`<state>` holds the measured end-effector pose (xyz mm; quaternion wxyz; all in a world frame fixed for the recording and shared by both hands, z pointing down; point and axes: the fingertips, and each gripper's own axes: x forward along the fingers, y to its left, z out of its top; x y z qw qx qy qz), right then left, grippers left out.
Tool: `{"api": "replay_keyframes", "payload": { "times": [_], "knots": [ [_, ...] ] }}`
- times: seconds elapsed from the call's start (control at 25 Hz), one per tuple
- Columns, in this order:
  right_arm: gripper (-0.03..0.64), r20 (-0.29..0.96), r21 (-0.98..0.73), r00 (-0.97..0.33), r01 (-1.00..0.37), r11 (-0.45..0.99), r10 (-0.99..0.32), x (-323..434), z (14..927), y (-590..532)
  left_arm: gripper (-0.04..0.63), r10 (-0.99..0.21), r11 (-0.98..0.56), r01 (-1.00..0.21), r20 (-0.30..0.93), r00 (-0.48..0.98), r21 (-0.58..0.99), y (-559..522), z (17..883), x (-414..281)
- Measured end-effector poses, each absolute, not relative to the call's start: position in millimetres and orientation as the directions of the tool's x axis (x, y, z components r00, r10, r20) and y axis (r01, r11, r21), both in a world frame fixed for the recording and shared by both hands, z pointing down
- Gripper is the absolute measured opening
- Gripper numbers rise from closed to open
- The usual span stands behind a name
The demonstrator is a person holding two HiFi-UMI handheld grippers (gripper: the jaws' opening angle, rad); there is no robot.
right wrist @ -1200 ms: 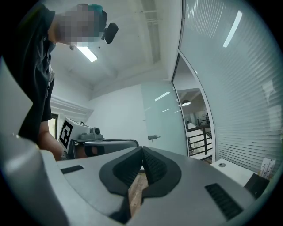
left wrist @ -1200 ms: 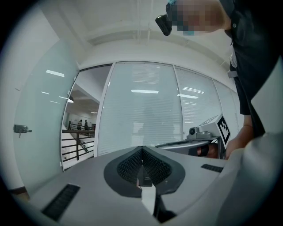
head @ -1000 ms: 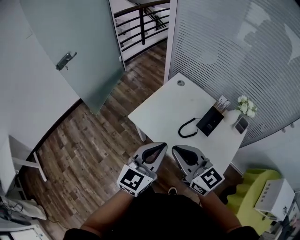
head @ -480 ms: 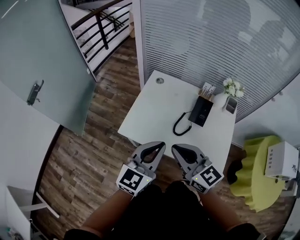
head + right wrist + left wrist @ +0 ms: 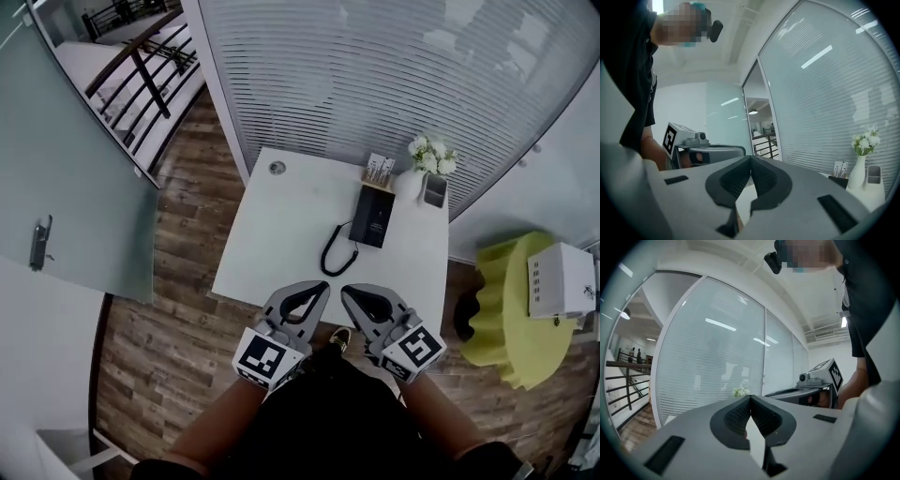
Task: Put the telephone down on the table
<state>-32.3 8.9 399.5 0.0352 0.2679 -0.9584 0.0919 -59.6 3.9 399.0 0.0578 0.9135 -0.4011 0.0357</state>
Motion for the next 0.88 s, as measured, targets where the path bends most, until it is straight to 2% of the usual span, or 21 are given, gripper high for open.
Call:
{"api": "replay_keyframes", "payload": {
  "times": [0.52, 0.88],
  "knots": [
    [0.021, 0.104, -0.177, -0.806, -0.591, 0.787, -0.582, 43.2, 410.3, -78.7, 0.009, -0.671, -0.719, -0.691, 0.182, 0.718, 0.074, -85.3, 410.3, 9.4],
    [0.021, 0.125, -0.192, -0.766, -0.642, 0.742, -0.630, 78.5, 428.3, -125.3, 0.009, -0.657, -0.722, -0.686, 0.221, 0.721, 0.089, -134.5, 428.3, 31.3]
  ]
}}
